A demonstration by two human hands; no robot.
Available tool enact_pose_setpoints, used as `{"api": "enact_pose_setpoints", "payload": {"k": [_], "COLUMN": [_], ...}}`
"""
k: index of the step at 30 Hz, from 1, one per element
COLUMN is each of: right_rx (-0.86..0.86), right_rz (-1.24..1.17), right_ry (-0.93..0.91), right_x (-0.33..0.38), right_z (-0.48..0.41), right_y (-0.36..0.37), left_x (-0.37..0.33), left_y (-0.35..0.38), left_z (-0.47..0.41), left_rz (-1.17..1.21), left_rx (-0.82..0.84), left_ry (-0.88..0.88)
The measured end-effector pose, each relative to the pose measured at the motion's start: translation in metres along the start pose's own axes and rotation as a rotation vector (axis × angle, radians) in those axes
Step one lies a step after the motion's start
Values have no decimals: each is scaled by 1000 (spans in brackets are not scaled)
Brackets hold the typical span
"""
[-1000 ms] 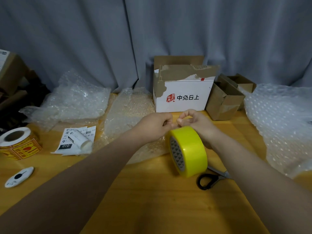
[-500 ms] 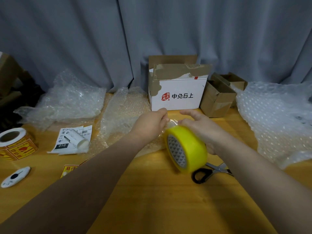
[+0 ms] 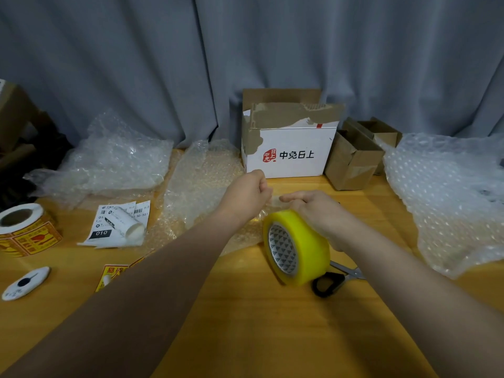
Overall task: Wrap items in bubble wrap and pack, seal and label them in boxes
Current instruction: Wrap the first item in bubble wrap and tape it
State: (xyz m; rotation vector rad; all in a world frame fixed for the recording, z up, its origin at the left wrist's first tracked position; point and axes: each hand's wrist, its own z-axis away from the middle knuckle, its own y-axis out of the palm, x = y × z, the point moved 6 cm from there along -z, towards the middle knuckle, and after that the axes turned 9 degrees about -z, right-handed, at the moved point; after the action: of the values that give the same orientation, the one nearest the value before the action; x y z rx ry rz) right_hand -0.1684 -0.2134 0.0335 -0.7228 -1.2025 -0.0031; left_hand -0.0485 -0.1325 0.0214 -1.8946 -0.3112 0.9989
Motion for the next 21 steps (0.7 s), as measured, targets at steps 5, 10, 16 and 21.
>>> {"api": "enact_pose_setpoints", "payload": {"k": [5, 10, 16, 21], "right_rx": [57, 117, 124, 113], "right_rz": [64, 108, 213, 160], "right_ry": [95, 136, 160, 136], "right_x": [3, 2, 6, 5], "right_z": [-5, -17, -18, -22], "right_y": [5, 9, 6, 12], "left_x": [-6, -17, -10, -14], "left_y": [-3, -4, -6, -22], "left_z": [-3, -5, -10, -6], "left_rz": [-51, -162, -265, -495], "left_rx": [10, 31, 3, -115], "left_ry": [-34, -18, -50, 296]}}
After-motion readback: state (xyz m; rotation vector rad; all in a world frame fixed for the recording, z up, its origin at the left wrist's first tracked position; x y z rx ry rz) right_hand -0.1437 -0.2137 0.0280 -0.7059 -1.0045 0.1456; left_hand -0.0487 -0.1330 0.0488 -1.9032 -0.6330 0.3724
